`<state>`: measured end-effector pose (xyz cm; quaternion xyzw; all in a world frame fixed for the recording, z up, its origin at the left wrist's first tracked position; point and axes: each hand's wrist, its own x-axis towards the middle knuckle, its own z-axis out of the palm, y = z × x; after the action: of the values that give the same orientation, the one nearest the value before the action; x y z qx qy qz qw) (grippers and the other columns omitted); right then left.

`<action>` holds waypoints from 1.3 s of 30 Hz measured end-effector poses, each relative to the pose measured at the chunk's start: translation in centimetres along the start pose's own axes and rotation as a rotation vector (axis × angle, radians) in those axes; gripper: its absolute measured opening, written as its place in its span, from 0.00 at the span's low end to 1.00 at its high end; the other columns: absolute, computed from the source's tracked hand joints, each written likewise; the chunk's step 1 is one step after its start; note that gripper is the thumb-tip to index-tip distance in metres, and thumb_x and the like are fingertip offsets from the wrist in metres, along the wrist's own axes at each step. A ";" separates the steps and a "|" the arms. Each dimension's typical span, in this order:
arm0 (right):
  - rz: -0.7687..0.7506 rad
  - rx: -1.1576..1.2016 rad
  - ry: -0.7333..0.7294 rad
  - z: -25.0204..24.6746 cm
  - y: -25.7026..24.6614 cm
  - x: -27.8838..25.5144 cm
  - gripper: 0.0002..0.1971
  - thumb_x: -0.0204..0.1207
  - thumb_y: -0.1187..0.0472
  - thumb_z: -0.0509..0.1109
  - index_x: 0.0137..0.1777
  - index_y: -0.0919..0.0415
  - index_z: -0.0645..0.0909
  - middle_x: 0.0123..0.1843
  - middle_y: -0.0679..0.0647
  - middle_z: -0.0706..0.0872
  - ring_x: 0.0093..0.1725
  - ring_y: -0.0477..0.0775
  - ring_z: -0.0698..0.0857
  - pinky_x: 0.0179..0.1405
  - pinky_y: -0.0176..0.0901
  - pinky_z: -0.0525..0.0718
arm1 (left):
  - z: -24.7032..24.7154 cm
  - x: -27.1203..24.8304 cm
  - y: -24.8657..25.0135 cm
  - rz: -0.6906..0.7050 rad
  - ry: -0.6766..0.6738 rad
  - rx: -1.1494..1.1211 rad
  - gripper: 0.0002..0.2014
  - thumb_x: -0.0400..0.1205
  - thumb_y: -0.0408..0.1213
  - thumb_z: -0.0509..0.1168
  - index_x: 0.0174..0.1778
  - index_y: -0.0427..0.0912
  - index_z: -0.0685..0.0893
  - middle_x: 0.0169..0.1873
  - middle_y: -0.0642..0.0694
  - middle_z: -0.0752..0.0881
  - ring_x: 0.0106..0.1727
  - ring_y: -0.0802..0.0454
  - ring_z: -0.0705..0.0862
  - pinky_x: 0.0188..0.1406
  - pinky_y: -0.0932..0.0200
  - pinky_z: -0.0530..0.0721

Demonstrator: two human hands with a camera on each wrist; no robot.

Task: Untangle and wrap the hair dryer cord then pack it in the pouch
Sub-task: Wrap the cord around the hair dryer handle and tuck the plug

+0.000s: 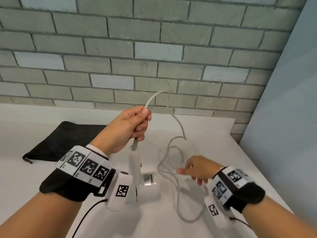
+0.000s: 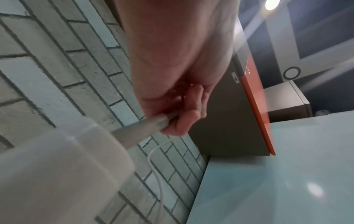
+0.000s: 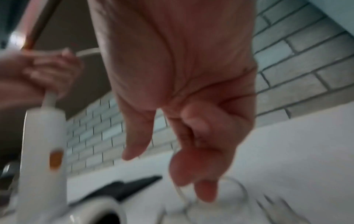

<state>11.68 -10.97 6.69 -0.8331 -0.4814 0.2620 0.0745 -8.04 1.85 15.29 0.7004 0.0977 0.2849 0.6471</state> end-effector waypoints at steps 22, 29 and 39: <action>-0.092 1.086 0.416 -2.3 -1.0 9.1 0.11 0.73 0.76 0.66 0.35 0.62 0.72 0.34 0.59 0.79 0.28 0.57 0.84 0.36 0.51 0.90 | 2.3 -1.2 -0.1 -0.069 -0.057 -0.249 0.10 0.81 0.43 0.55 0.37 0.42 0.72 0.18 0.52 0.66 0.16 0.59 0.62 0.19 0.65 0.71; -0.133 0.845 0.312 -2.4 -0.8 8.9 0.36 0.77 0.70 0.63 0.78 0.49 0.48 0.59 0.54 0.75 0.54 0.61 0.82 0.40 0.43 0.83 | 2.6 -0.6 -0.2 -0.053 -0.048 -0.297 0.07 0.81 0.39 0.54 0.46 0.42 0.76 0.18 0.50 0.68 0.17 0.56 0.66 0.22 0.62 0.75; -0.239 -0.291 -0.562 -0.3 -1.1 1.5 0.19 0.74 0.49 0.68 0.65 0.49 0.77 0.58 0.47 0.81 0.63 0.51 0.80 0.66 0.43 0.76 | 2.5 0.3 -0.7 -0.050 -0.076 -0.387 0.09 0.83 0.35 0.52 0.43 0.42 0.76 0.28 0.48 0.78 0.22 0.56 0.71 0.22 0.64 0.75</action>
<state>11.56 -9.06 6.81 -0.6679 -0.6098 0.3994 -0.1504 -6.34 -0.02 14.68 0.5707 0.0337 0.2556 0.7796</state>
